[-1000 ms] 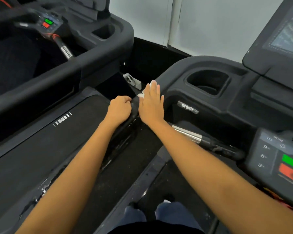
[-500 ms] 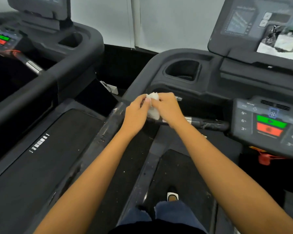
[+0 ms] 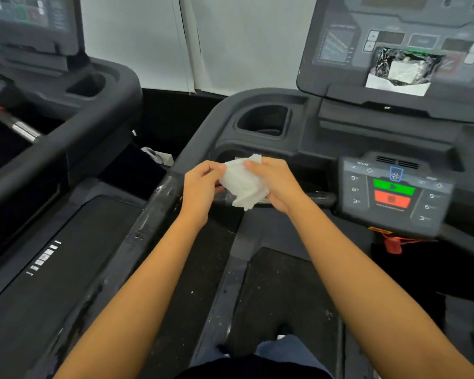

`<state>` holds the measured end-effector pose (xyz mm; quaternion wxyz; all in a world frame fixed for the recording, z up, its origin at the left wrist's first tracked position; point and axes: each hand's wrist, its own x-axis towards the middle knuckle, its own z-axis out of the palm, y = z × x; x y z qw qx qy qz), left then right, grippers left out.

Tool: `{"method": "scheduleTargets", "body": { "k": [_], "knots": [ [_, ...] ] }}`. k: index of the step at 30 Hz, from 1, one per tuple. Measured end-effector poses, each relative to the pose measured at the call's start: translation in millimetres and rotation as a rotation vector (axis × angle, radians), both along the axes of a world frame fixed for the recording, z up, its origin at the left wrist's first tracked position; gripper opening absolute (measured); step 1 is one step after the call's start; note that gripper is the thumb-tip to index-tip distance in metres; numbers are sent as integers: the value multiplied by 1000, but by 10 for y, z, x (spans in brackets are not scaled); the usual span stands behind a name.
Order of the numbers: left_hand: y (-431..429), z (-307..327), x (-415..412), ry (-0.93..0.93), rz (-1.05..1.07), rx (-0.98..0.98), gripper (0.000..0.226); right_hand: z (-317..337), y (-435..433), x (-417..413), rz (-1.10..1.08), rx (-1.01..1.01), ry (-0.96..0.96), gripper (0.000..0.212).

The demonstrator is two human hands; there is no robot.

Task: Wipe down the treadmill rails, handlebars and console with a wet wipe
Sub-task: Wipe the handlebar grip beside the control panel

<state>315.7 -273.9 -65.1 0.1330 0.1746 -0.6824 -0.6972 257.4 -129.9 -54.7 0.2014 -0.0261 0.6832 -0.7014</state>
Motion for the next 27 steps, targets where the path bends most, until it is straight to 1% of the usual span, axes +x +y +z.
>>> {"method": "scheduleTargets", "body": {
  "k": [3, 7, 8, 10, 12, 14, 15, 16, 18, 20, 23, 25, 27],
  "knots": [
    [58, -12, -39, 34, 103, 118, 15, 14, 150, -56, 88, -113, -126, 26],
    [141, -3, -111, 102, 242, 184, 17, 13, 284, -143, 48, -130, -111, 22],
    [152, -9, -131, 109, 274, 195, 18, 17, 306, -157, 27, -119, -108, 20],
    [170, -51, -166, 105, 306, 230, 19, 31, 342, -177, 18, -34, -77, 15],
    [197, -97, -175, 87, 311, 239, 17, 20, 368, -195, 26, 24, -36, 22],
    [220, -146, -171, 66, 313, 106, 15, -15, 399, -204, 27, 4, -29, 30],
    [227, -158, -161, 59, 309, 25, 13, -45, 418, -210, 23, -3, -19, 29],
    [229, -163, -149, 55, 301, -44, 13, -69, 442, -213, 26, 7, 10, 29],
    [234, -142, -113, 68, 278, -128, 13, -108, 496, -216, 71, 29, 117, 38],
    [248, -102, -67, 95, 249, -216, 14, -126, 551, -206, 135, -29, 166, 44],
    [278, -55, -5, 114, 245, -364, 18, -164, 598, -182, 186, -108, 180, 44],
    [273, -70, -3, 111, 270, -417, 17, -193, 589, -146, 166, -53, 238, 48],
    [238, -129, -52, 87, 302, -449, 17, -224, 560, -133, 106, 73, 322, 49]
  ]
}}
